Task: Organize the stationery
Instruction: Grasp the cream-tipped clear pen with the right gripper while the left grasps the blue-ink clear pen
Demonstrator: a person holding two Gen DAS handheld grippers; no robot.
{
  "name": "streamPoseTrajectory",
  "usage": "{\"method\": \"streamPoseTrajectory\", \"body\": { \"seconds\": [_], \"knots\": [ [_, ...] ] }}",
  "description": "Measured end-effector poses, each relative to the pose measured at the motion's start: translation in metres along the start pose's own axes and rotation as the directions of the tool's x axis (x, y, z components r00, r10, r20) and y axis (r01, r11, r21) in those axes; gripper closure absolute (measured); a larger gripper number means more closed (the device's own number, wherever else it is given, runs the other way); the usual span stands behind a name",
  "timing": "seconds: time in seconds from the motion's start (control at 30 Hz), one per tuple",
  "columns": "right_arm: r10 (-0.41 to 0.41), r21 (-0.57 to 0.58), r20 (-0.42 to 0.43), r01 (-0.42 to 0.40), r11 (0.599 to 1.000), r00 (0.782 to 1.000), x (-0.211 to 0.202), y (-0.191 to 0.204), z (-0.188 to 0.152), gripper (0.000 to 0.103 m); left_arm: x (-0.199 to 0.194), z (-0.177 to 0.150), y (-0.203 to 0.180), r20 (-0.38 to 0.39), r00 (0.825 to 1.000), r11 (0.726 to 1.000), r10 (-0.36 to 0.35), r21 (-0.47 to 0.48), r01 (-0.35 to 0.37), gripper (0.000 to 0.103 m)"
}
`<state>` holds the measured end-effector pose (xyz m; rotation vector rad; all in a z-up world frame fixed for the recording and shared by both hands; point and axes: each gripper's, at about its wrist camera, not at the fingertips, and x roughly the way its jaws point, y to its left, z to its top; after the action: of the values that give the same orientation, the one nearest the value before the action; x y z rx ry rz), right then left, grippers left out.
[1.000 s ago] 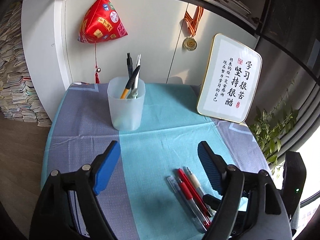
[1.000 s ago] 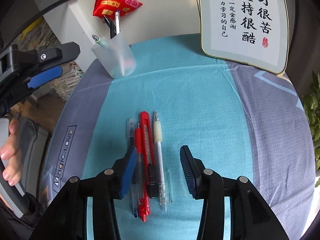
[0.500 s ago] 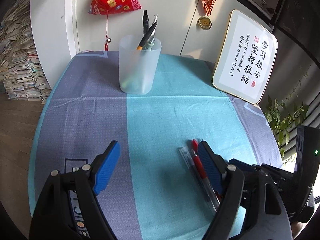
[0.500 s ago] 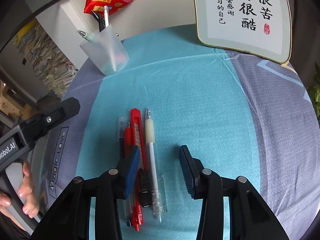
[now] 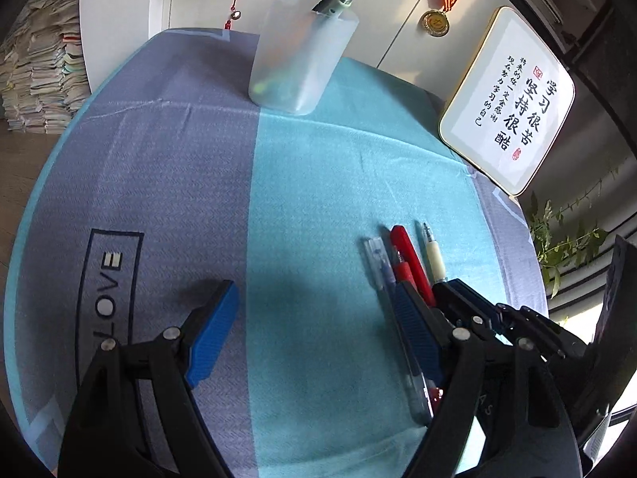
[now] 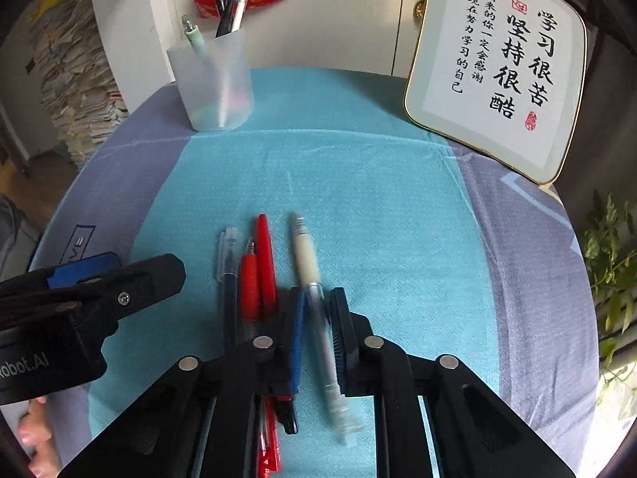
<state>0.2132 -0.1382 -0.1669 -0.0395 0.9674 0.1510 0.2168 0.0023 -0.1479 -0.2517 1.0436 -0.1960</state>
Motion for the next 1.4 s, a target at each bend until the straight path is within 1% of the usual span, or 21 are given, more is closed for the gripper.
{"method": "streamPoseTrajectory", "body": {
  "seconds": [0.07,0.13,0.17,0.23,0.3,0.43,0.47,0.57,0.7,0.77,0.8,0.87,0.93,1.0,1.07,1.13,1.2,1.23,1.3,1.33,1.4],
  "knots": [
    [0.038,0.049,0.007,-0.038,0.998,0.999,0.000,-0.012,-0.002,0.092,-0.001,-0.001,-0.005,0.002,1.000,0.999,0.018,0.028,-0.018,0.024],
    [0.057,0.100,0.013,-0.058,0.993,0.998,-0.004,-0.022,-0.003,0.092,0.002,-0.003,-0.009,-0.026,0.997,0.996,0.077,0.044,-0.076,0.023],
    [0.074,0.130,0.016,-0.076,0.989,0.997,-0.005,-0.030,-0.005,0.092,0.003,-0.003,-0.009,-0.025,0.995,0.994,0.098,0.050,-0.096,0.024],
    [0.101,0.174,0.033,-0.105,0.979,0.994,-0.007,-0.043,-0.009,0.092,0.003,-0.005,-0.013,-0.031,0.997,0.996,0.074,0.058,-0.073,0.024],
    [0.103,0.202,0.034,-0.107,0.973,0.994,-0.009,-0.051,-0.012,0.092,0.003,-0.005,-0.016,-0.044,0.996,0.996,0.076,0.043,-0.074,0.024],
    [0.099,0.224,0.038,-0.105,0.969,0.994,-0.012,-0.060,-0.016,0.093,0.011,-0.007,-0.024,-0.076,0.994,0.996,0.083,0.043,-0.080,0.023],
    [0.097,0.225,0.039,-0.103,0.969,0.995,-0.013,-0.061,-0.018,0.093,0.011,-0.007,-0.027,-0.067,0.993,0.994,0.099,0.050,-0.095,0.024],
    [0.100,0.232,0.043,-0.108,0.967,0.994,-0.017,-0.064,-0.019,0.093,0.013,-0.008,-0.034,-0.076,0.992,0.994,0.099,0.056,-0.095,0.024],
    [0.106,0.244,0.047,-0.115,0.963,0.993,-0.020,-0.071,-0.020,0.092,0.021,-0.012,-0.053,-0.065,0.983,0.978,0.171,0.131,-0.161,0.023],
    [0.111,0.250,0.050,-0.120,0.961,0.993,-0.021,-0.073,-0.021,0.092,0.023,-0.015,-0.057,-0.054,0.985,0.978,0.165,0.136,-0.157,0.023],
    [0.115,0.253,0.052,-0.124,0.959,0.992,-0.021,-0.073,-0.021,0.092,0.023,-0.016,-0.059,-0.054,0.984,0.976,0.170,0.146,-0.160,0.024],
    [0.118,0.255,0.055,-0.128,0.958,0.991,-0.022,-0.074,-0.022,0.092,0.022,-0.019,-0.059,-0.049,0.983,0.972,0.179,0.166,-0.169,0.029],
    [0.118,0.259,0.059,-0.129,0.957,0.991,-0.023,-0.076,-0.023,0.092,0.019,-0.018,-0.054,-0.061,0.986,0.980,0.156,0.137,-0.147,0.033],
    [0.119,0.265,0.061,-0.131,0.955,0.991,-0.024,-0.079,-0.023,0.092,0.014,-0.016,-0.048,-0.068,0.990,0.988,0.126,0.103,-0.119,0.033],
    [0.119,0.272,0.066,-0.133,0.953,0.991,-0.026,-0.081,-0.024,0.092,0.010,-0.014,-0.045,-0.060,0.991,0.990,0.119,0.081,-0.114,0.033],
    [0.121,0.277,0.069,-0.136,0.951,0.990,-0.027,-0.082,-0.024,0.092,0.010,-0.013,-0.044,-0.052,0.990,0.989,0.128,0.075,-0.124,0.033],
    [0.125,0.281,0.070,-0.140,0.949,0.990,-0.027,-0.083,-0.024,0.093,0.017,-0.015,-0.045,-0.075,0.987,0.987,0.142,0.090,-0.135,0.032],
    [0.127,0.281,0.070,-0.141,0.949,0.990,-0.027,-0.082,-0.024,0.093,0.017,-0.017,-0.049,-0.050,0.986,0.982,0.158,0.114,-0.152,0.032],
    [0.130,0.279,0.069,-0.144,0.949,0.989,-0.026,-0.081,-0.024,0.093,0.021,-0.020,-0.055,-0.035,0.980,0.970,0.197,0.154,-0.189,0.034],
    [0.129,0.279,0.068,-0.144,0.950,0.989,-0.026,-0.080,-0.024,0.092,0.022,-0.022,-0.058,-0.020,0.979,0.965,0.203,0.175,-0.197,0.038],
    [0.130,0.274,0.068,-0.144,0.951,0.989,-0.026,-0.077,-0.023,0.092,0.024,-0.024,-0.064,0.010,0.974,0.952,0.228,0.208,-0.225,0.051]
  ]
}}
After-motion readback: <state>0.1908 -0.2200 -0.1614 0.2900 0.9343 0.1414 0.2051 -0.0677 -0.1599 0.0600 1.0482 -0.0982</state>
